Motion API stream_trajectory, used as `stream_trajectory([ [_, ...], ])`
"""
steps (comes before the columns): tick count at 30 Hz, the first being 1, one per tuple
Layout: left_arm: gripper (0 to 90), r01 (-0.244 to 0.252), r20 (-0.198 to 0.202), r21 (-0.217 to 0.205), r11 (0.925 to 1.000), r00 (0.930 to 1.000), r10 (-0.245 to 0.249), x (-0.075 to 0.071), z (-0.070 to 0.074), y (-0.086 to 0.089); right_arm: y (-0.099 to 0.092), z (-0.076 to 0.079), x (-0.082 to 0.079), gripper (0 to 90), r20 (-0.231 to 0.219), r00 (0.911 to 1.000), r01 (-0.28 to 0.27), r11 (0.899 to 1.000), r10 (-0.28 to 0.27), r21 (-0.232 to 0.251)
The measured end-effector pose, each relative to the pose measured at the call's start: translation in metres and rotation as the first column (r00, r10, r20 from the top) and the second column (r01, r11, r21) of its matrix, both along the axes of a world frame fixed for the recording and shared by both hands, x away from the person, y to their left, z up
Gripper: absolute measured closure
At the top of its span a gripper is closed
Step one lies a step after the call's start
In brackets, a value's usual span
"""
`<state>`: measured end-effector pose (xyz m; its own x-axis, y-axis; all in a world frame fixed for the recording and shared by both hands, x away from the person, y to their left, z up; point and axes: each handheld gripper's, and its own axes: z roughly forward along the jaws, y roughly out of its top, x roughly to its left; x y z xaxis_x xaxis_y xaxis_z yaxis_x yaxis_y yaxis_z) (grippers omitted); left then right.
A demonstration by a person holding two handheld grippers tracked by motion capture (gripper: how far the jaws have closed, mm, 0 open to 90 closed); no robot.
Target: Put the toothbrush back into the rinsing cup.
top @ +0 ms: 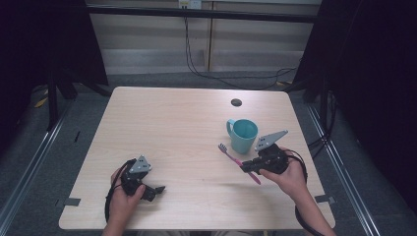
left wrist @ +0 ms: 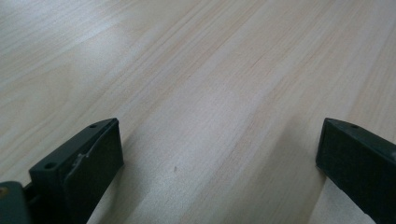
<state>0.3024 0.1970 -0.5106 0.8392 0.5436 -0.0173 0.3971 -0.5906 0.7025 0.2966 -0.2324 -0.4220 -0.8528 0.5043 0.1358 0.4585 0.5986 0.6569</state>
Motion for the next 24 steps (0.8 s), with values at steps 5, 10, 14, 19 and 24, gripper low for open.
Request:
stream_trajectory([
  [5,0.3,0.000,0.001,0.001,1.0000,1.0000,0.000,0.000,0.000,0.000,-0.003,0.002,0.000,84.4,0.016,0.9993,0.033,0.998,-0.033,0.046],
  [10,0.3,0.000,0.001,0.001,1.0000,1.0000,0.000,0.000,0.000,0.000,-0.007,0.004,0.000,84.4,0.033,0.9969,0.068,0.994,-0.071,0.087],
  [14,0.3,0.000,0.001,0.001,1.0000,1.0000,0.000,0.000,0.000,0.000,-0.009,0.006,0.000,84.5,0.049,0.9946,0.086,0.991,-0.091,0.100],
  [19,0.3,0.000,0.001,0.001,1.0000,1.0000,0.000,0.000,0.000,0.000,-0.012,0.007,-0.001,84.5,0.060,0.9924,0.100,0.987,-0.108,0.123],
  [24,0.3,0.000,0.001,0.001,1.0000,1.0000,0.000,0.000,0.000,0.000,-0.015,0.010,-0.001,84.5,0.070,0.9876,0.127,0.978,-0.141,0.165],
])
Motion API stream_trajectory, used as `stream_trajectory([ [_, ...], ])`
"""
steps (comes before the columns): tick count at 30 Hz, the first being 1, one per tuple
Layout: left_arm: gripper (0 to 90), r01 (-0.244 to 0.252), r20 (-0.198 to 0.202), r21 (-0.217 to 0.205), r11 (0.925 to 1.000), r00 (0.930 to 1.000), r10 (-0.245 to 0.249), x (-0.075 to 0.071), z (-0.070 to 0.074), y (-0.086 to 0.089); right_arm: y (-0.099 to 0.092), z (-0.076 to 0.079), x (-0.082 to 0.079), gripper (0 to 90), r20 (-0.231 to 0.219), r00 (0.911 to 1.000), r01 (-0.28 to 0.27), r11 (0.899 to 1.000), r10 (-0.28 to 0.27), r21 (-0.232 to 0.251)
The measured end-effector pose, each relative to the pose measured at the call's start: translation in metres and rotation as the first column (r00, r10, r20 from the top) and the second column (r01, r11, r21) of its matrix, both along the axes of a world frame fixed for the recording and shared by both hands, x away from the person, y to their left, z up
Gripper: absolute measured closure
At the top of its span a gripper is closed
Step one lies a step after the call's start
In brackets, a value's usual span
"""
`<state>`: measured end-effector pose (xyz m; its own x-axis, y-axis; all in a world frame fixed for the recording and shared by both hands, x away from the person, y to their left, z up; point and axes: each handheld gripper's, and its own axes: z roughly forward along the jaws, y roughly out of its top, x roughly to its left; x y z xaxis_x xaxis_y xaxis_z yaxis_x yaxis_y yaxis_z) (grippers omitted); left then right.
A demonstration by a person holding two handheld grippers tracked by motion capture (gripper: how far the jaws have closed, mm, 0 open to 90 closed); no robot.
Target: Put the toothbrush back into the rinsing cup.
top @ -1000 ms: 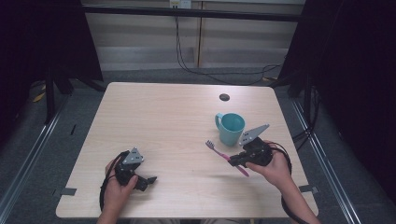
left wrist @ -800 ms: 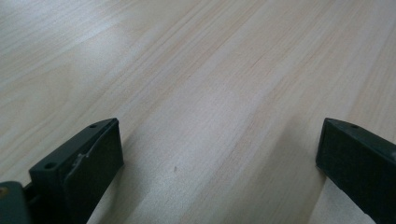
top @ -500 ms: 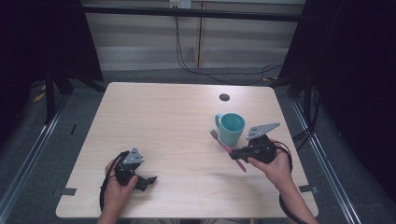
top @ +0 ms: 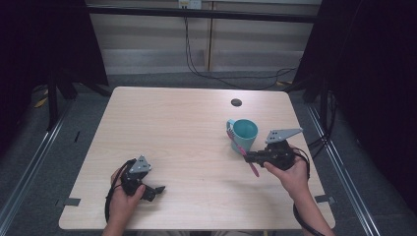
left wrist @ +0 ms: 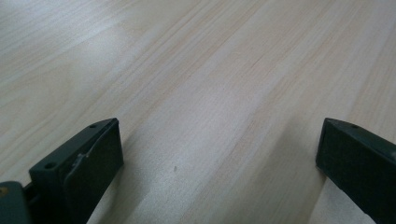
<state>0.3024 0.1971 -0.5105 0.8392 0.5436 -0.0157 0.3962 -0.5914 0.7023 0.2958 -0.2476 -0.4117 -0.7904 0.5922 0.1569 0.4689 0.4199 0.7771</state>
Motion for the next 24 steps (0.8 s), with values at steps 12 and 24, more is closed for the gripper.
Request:
stream_trajectory([
  [12,0.3,-0.001,0.000,0.000,1.0000,1.0000,0.001,0.000,0.000,0.000,-0.008,0.003,0.002,84.5,0.017,0.9982,0.055,0.994,-0.057,0.091],
  [24,0.3,-0.001,0.000,0.000,1.0000,1.0000,0.001,0.000,0.000,0.000,-0.020,0.010,0.005,84.5,0.050,0.9887,0.129,0.973,-0.141,0.190],
])
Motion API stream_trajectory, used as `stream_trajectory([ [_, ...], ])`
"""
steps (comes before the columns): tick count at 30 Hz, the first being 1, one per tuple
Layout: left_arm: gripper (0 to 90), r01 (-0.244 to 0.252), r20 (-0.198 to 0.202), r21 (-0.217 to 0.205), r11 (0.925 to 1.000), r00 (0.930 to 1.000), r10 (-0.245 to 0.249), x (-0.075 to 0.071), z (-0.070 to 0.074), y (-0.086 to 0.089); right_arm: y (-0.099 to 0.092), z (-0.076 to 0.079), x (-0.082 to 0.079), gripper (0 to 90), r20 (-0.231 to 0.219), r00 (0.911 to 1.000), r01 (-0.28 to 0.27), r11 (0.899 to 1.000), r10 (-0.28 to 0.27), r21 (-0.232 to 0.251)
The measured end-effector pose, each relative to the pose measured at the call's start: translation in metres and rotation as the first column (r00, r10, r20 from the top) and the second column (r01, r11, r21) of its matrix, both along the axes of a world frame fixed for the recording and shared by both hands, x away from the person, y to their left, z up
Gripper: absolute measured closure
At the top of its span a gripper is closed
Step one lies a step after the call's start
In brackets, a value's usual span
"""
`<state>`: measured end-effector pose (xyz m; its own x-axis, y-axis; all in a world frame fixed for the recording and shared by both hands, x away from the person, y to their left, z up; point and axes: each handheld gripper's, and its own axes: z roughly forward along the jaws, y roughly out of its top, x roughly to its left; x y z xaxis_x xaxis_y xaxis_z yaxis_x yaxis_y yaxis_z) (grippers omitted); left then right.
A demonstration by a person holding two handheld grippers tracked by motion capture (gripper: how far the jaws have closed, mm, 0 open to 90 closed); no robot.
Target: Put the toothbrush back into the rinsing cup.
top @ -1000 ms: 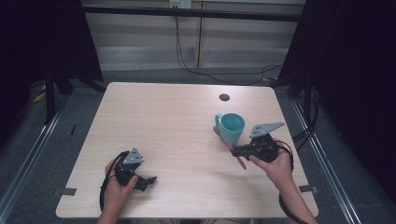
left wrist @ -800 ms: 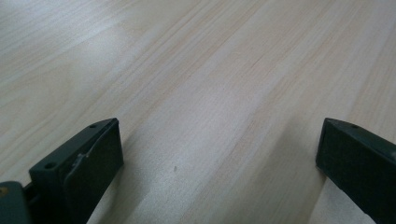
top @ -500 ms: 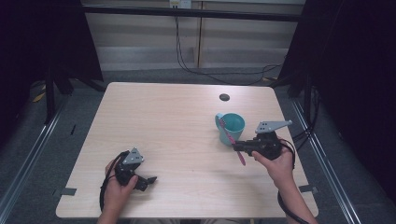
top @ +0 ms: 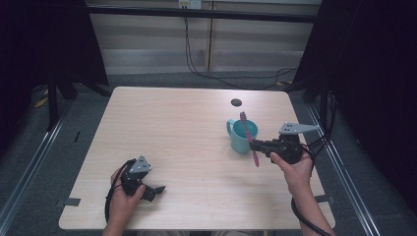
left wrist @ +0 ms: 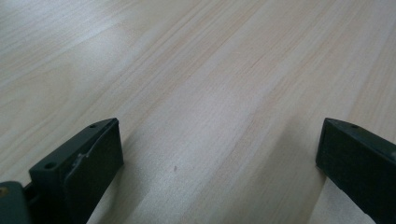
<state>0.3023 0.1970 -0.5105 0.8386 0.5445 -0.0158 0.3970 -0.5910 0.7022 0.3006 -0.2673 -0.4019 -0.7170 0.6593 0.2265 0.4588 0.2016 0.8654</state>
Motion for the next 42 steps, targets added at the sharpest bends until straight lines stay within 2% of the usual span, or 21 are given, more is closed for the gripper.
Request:
stream_trajectory([
  [4,0.3,0.000,0.000,0.000,1.0000,1.0000,0.000,0.000,0.000,0.000,-0.005,0.002,0.003,84.5,0.010,0.9995,0.030,0.998,-0.031,0.049],
  [14,0.3,0.000,0.000,-0.001,1.0000,1.0000,0.000,0.000,0.000,0.000,-0.012,0.006,0.009,84.5,0.027,0.9962,0.079,0.991,-0.082,0.110],
  [19,0.3,0.000,0.000,0.000,1.0000,1.0000,0.000,0.000,0.000,0.000,-0.013,0.008,0.011,84.5,0.048,0.9928,0.104,0.989,-0.110,0.104],
  [26,0.3,0.000,0.000,0.000,1.0000,1.0000,0.000,0.000,0.000,0.000,-0.011,0.011,0.015,84.5,0.063,0.9911,0.110,0.988,-0.117,0.106],
  [29,0.3,0.000,0.000,0.000,1.0000,1.0000,0.000,0.000,0.000,0.000,-0.011,0.012,0.019,84.5,0.072,0.9896,0.115,0.985,-0.124,0.128],
  [34,0.3,0.000,0.000,0.000,1.0000,1.0000,0.000,0.000,0.000,0.000,-0.010,0.014,0.022,84.5,0.077,0.9886,0.120,0.985,-0.130,0.123],
  [42,0.3,0.000,0.000,0.000,1.0000,1.0000,0.000,0.000,0.000,0.000,-0.008,0.016,0.028,84.5,0.087,0.9872,0.121,0.983,-0.134,0.140],
])
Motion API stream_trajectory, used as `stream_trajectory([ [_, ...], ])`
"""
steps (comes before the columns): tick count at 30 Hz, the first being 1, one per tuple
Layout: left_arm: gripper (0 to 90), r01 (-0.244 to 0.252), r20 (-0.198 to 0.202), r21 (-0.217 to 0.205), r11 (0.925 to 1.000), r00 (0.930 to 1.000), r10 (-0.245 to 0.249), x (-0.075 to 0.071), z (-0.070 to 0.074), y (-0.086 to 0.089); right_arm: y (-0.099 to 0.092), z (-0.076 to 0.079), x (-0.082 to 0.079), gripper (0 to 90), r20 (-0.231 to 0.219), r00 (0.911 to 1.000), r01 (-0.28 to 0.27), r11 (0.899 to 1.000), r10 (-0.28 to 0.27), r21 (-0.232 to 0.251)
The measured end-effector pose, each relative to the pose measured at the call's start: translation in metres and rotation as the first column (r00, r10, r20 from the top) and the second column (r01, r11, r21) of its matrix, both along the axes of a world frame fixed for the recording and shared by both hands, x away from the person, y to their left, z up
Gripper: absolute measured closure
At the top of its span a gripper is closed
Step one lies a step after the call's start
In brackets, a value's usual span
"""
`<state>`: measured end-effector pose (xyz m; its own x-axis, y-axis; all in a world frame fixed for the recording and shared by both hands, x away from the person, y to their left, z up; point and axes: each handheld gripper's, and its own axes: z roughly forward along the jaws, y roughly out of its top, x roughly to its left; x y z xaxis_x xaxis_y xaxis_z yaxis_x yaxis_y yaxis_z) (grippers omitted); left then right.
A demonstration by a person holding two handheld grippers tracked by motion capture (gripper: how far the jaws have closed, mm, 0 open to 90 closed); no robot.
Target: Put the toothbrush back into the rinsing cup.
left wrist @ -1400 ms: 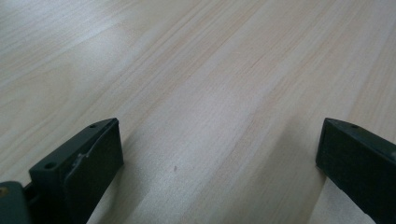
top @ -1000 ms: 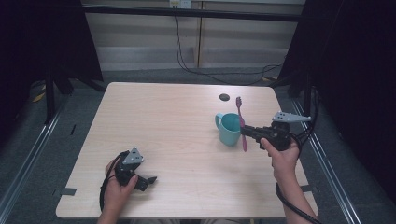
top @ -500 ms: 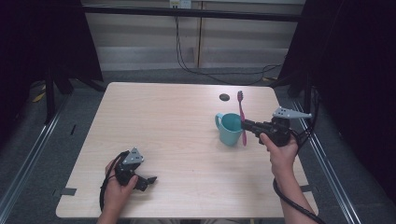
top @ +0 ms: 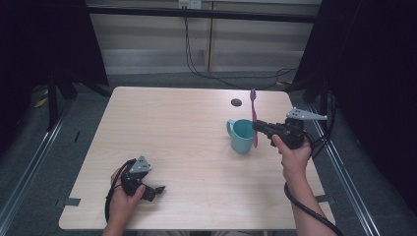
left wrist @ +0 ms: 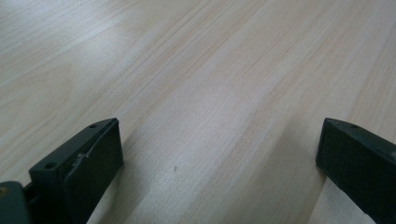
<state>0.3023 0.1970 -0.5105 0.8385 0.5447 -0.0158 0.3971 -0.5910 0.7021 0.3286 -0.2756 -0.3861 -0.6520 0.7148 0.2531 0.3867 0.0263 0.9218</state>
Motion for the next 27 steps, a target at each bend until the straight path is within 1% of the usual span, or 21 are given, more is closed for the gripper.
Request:
stream_trajectory([
  [7,0.3,0.000,-0.001,-0.001,1.0000,1.0000,0.000,0.000,0.000,0.000,0.000,0.001,0.003,84.4,0.004,1.0000,0.005,1.000,-0.005,0.009],
  [10,0.3,0.000,0.000,0.000,1.0000,1.0000,0.000,0.000,0.000,0.000,-0.001,0.002,0.006,84.4,0.011,0.9999,0.010,1.000,-0.010,0.022],
  [13,0.3,0.000,0.000,-0.001,1.0000,1.0000,0.000,0.000,0.000,0.000,-0.002,0.002,0.007,84.4,0.017,0.9998,0.008,1.000,-0.009,0.022],
  [15,0.3,-0.001,-0.001,0.000,1.0000,1.0000,0.001,0.000,0.000,0.000,-0.001,0.002,0.007,84.4,0.014,0.9998,0.012,0.999,-0.012,0.030],
  [17,0.3,-0.001,-0.001,-0.001,1.0000,1.0000,0.001,0.000,0.000,0.000,-0.002,0.003,0.008,84.5,0.025,0.9996,0.008,0.999,-0.009,0.036],
  [22,0.3,0.000,0.000,0.001,1.0000,1.0000,0.000,0.000,0.000,0.000,-0.001,0.003,0.011,84.5,0.032,0.9995,0.008,0.999,-0.009,0.034],
  [27,0.3,0.000,0.000,0.000,1.0000,1.0000,0.000,0.000,0.000,0.000,-0.002,0.003,0.014,84.5,0.036,0.9992,0.014,0.999,-0.016,0.043],
])
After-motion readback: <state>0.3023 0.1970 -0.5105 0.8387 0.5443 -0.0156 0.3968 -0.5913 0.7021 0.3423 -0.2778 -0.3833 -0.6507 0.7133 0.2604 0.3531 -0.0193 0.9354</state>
